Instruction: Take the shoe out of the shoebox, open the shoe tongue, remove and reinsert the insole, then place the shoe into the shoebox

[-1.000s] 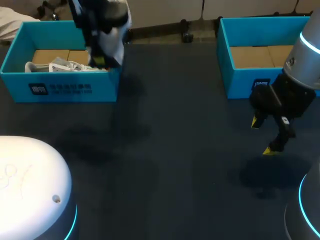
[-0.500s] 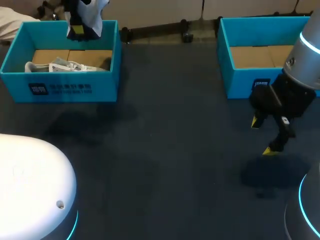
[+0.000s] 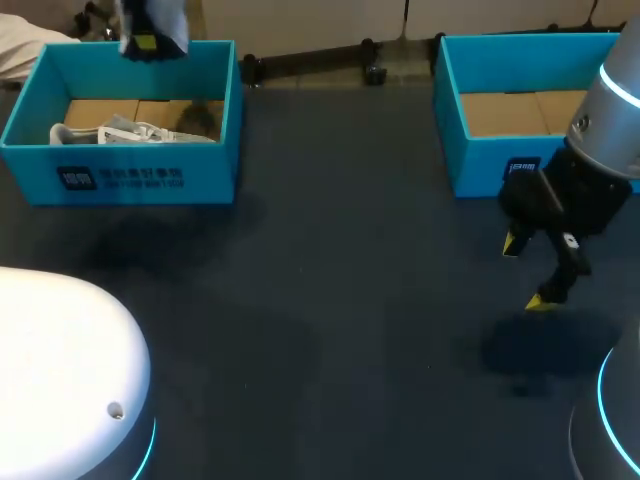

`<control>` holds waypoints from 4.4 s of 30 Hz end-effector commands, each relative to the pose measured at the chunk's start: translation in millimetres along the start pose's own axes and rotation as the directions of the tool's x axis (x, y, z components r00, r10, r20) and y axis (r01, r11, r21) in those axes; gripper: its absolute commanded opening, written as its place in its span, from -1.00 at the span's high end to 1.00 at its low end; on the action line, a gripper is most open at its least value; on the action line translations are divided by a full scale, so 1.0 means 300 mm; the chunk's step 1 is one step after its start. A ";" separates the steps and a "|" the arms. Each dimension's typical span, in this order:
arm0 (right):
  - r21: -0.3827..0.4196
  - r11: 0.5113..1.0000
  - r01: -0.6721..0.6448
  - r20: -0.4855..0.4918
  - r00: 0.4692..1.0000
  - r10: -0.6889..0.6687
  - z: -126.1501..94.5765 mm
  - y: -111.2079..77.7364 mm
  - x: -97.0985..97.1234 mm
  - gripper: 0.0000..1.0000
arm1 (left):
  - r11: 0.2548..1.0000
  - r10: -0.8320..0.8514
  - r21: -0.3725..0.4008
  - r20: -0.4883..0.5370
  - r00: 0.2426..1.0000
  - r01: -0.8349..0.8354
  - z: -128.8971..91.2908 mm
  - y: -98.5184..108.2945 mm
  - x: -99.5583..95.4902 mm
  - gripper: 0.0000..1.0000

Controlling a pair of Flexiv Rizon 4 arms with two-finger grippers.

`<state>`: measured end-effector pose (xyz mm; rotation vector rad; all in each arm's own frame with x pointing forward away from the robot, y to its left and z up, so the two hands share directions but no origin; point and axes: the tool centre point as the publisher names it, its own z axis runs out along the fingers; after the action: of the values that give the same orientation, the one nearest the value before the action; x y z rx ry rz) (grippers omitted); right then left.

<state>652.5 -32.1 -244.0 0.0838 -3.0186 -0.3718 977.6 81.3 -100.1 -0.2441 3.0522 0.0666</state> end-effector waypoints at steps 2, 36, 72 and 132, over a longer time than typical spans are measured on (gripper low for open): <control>0.003 1.000 -0.001 -0.001 1.000 0.001 0.004 0.002 -0.003 -1.00 | 1.000 0.010 0.013 -0.062 0.998 -0.009 0.034 0.095 -0.165 1.00; 0.003 1.000 -0.001 -0.001 1.000 0.001 0.004 0.002 -0.003 -1.00 | 0.498 0.846 -0.127 -0.149 0.513 -0.858 0.159 0.508 -0.385 1.00; 0.003 1.000 -0.001 -0.001 1.000 0.001 0.004 0.002 -0.003 -1.00 | -0.107 0.990 -0.062 -0.095 -0.101 -0.992 0.300 0.634 -0.511 1.00; 0.003 1.000 -0.001 -0.001 1.000 0.001 0.004 0.002 -0.003 -1.00 | -0.115 0.969 0.013 -0.217 -0.115 -0.993 0.660 0.646 -0.672 1.00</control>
<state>652.5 -32.0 -243.9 0.0840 -3.0187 -0.3716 1151.4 313.5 -271.3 2.2434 2.3601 0.3893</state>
